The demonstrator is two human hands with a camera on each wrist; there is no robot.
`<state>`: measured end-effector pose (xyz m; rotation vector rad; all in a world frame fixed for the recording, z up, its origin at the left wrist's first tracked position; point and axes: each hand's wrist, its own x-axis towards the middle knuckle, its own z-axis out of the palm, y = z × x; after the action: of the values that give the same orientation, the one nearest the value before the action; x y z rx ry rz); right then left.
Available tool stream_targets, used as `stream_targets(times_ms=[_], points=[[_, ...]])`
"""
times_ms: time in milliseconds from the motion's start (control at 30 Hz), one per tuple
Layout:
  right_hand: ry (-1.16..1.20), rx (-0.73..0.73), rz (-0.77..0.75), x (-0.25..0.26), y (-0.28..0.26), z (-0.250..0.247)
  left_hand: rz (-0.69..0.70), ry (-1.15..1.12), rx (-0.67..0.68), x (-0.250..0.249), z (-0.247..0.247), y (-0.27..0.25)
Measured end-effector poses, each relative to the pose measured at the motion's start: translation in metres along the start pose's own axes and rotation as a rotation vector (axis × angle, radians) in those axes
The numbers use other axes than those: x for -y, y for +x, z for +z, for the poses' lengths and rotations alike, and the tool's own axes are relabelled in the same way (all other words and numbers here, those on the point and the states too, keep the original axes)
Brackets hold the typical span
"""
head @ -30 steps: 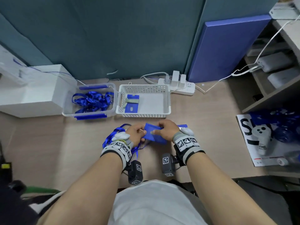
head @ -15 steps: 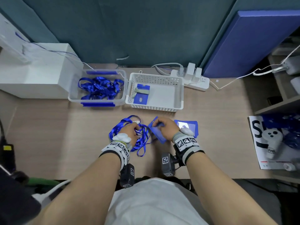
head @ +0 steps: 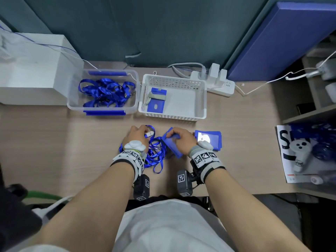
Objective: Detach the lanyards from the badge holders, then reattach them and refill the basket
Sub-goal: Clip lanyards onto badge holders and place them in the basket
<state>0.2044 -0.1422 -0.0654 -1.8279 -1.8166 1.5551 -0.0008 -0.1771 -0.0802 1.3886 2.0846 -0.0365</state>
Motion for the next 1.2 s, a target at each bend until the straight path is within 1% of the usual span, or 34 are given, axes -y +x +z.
stream_targets(times_ms=[67, 133, 233, 267, 333, 400, 433, 500, 633, 700, 833, 900, 967, 1100, 1200], points=[[-0.012, -0.003, -0.002, 0.000, 0.003, 0.002, -0.002, 0.059, -0.024, -0.002, -0.001, 0.000], [-0.022, -0.002, -0.026, -0.001, 0.006, 0.003, 0.030, 0.092, -0.069, -0.004, -0.001, -0.003], [-0.044, -0.008, -0.110, 0.001, 0.008, 0.000, 0.096, 0.065, -0.163, -0.006, -0.003, -0.009], [-0.050, 0.000, -0.136, 0.005, 0.010, -0.002, 0.100, 0.049, -0.171, -0.008, -0.007, -0.010], [-0.051, 0.012, -0.179, 0.012, 0.013, -0.006, 0.039, -0.053, -0.120, -0.010, -0.017, -0.009], [-0.064, 0.013, -0.211, 0.022, 0.014, -0.009, -0.064, -0.249, -0.034, -0.009, -0.027, -0.004], [-0.067, 0.008, -0.210, 0.024, 0.017, -0.009, -0.084, -0.359, -0.007, -0.009, -0.028, 0.000], [-0.060, -0.006, -0.239, 0.031, 0.018, -0.010, -0.068, -0.489, 0.002, -0.010, -0.037, 0.003], [-0.083, -0.021, -0.314, 0.054, 0.020, -0.009, 0.044, -0.522, 0.042, -0.025, -0.066, -0.006], [-0.069, -0.032, -0.313, 0.064, 0.017, -0.010, 0.083, -0.552, 0.072, -0.029, -0.072, -0.009], [-0.045, -0.032, -0.302, 0.076, 0.009, -0.008, 0.151, -0.577, 0.063, -0.031, -0.077, -0.016], [-0.039, -0.049, -0.307, 0.077, 0.005, -0.006, 0.157, -0.572, 0.055, -0.031, -0.077, -0.020], [-0.041, -0.074, -0.318, 0.076, 0.003, -0.004, 0.124, -0.586, 0.054, -0.027, -0.076, -0.019], [-0.065, -0.123, -0.299, 0.076, 0.001, 0.001, 0.068, -0.682, 0.065, -0.021, -0.073, -0.020], [-0.089, -0.126, -0.285, 0.079, -0.001, 0.003, 0.048, -0.727, 0.083, -0.023, -0.073, -0.024]])
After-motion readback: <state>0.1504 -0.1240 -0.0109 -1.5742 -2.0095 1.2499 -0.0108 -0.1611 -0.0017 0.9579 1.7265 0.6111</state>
